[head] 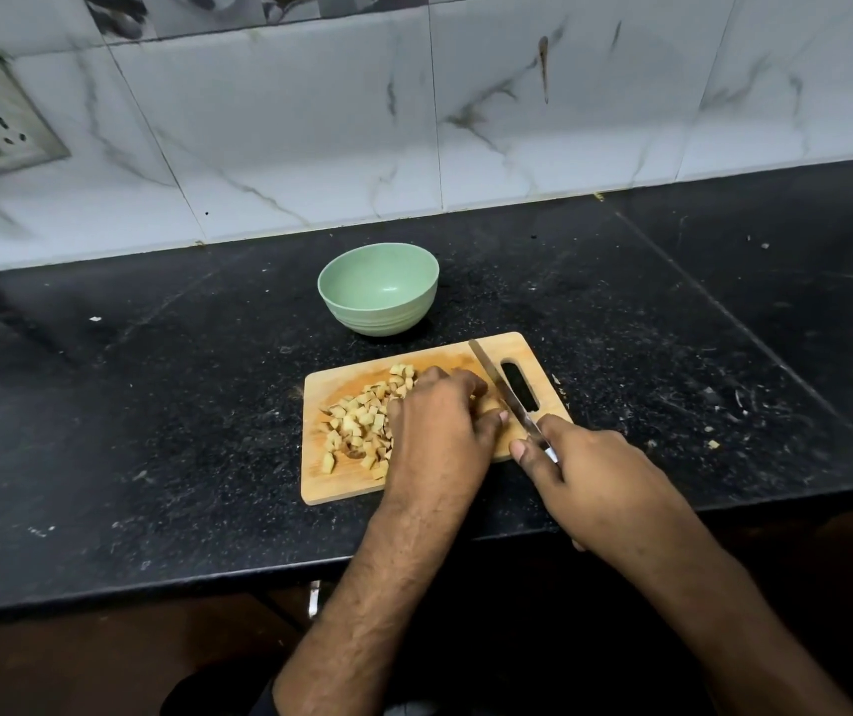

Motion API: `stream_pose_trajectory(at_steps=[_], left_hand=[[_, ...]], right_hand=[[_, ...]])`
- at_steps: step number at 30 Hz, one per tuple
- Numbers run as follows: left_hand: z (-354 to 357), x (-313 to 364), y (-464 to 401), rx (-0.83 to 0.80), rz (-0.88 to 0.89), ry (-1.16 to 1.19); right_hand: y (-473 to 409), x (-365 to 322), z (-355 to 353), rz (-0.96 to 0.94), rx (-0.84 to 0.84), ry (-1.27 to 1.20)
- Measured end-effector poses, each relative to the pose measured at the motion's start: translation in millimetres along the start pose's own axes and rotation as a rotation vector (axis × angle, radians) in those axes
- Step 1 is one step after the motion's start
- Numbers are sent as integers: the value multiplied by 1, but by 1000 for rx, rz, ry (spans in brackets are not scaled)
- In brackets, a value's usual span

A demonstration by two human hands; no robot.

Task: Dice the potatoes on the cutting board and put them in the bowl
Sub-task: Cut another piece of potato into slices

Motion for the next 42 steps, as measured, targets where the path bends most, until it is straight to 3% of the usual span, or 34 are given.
stream_pose_trajectory(at_steps=[3,7,12,19,30,42], left_hand=[[-6,-3,-3,-21,3,-227],[-7,-10,-5,-45,29,-172],[-8,-14,-10,-258,167,-187],[6,-5,-5,-33,65,-115],[4,6,-5,-37,-13,-149],[7,9,-11,-13,-12,-202]], right_hand=[[1,-2,0,-3,13,-14],[6,-4,-1,-19,50,-77],[17,-3,0,-48,33,-87],[20,-11,3,-40,42,-92],[19,-12,-6,34,46,119],[3,-15,-9,-27,-46,257]])
Point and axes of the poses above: each hand's wrist, its own y-axis away from the middle knuckle, its own z-axis out of the palm, x = y × z, the point moved 1 cm from there along -y, towards the middle knuckle
